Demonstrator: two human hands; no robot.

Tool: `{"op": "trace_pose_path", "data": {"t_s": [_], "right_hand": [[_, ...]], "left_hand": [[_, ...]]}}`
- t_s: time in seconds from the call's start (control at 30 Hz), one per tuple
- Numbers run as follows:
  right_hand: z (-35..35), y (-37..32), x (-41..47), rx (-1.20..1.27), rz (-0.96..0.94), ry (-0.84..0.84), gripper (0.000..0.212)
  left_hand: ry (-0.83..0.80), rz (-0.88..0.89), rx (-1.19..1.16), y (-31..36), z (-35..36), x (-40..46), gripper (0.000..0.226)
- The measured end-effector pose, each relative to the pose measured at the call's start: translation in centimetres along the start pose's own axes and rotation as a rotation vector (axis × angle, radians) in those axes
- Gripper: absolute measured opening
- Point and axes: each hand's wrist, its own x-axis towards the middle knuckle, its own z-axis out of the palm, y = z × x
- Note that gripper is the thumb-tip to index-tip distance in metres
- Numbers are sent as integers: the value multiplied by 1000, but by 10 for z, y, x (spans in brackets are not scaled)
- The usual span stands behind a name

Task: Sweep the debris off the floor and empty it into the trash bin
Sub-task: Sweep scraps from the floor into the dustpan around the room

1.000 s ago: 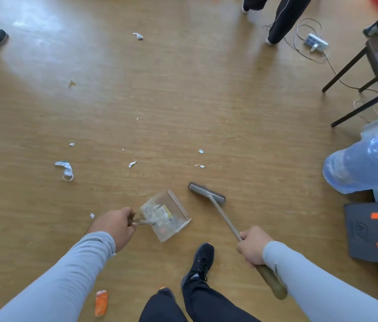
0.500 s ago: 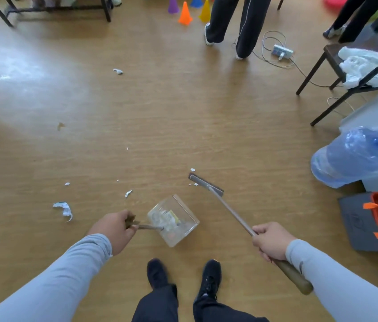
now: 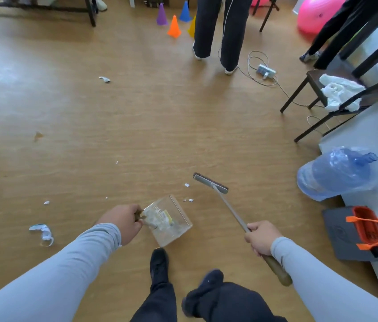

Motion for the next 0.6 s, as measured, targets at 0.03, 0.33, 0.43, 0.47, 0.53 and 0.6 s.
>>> {"op": "trace_pose_path", "data": {"t_s": [0.03, 0.33, 0.43, 0.47, 0.53, 0.6], "right_hand": [[5, -11, 8, -7, 1, 3, 54], [44, -61, 93, -195, -19, -51, 40], [48, -39, 85, -287, 30, -79, 48], [46, -29, 79, -280, 45, -95, 47], [35, -10, 65, -197, 70, -123, 42], [19, 9, 53, -50, 109, -124, 43]], "left_hand": [[-5, 2, 4, -3, -3, 6, 32], [-29, 19, 32, -13, 4, 67, 29], [-44, 26, 59, -8, 3, 73, 30], [-52, 30, 73, -6, 1, 74, 31], [-64, 32, 91, -2, -4, 74, 32], [-79, 36, 96, 0, -8, 75, 33]]}}
